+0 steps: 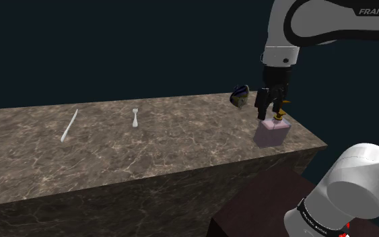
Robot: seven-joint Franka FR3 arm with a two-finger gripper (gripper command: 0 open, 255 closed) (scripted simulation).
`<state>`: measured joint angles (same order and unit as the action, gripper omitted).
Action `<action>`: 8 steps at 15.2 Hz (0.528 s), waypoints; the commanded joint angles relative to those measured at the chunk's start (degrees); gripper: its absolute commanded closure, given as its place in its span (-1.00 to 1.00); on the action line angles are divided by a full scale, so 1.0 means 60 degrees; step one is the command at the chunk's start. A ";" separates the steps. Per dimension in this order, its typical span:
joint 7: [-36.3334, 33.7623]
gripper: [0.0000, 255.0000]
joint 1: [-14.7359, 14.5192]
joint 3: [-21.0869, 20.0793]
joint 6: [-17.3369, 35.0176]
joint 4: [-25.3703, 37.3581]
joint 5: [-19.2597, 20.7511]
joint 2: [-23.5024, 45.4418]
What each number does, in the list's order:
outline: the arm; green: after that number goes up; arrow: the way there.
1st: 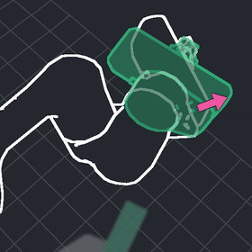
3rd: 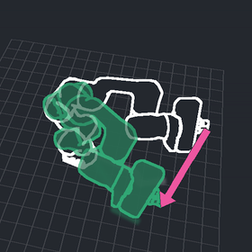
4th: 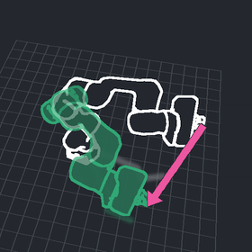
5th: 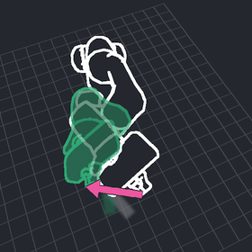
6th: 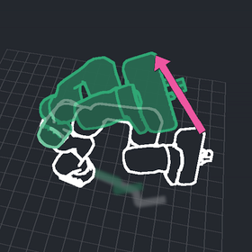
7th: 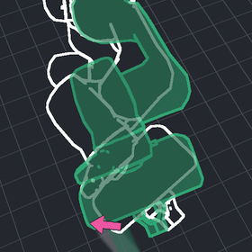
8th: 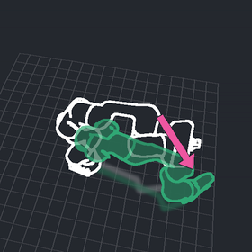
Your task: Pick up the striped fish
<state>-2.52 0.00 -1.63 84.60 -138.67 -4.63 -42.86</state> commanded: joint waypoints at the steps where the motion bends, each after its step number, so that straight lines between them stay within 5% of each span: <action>1: 0.0000 -1.00 0.0000 0.0000 0.0000 0.0000 0.0000 0.0000; 8: 0.0564 -1.00 0.0438 0.0351 0.1532 0.0524 0.1060 0.1991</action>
<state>0.16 2.14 -0.03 92.43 -135.79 0.63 -32.40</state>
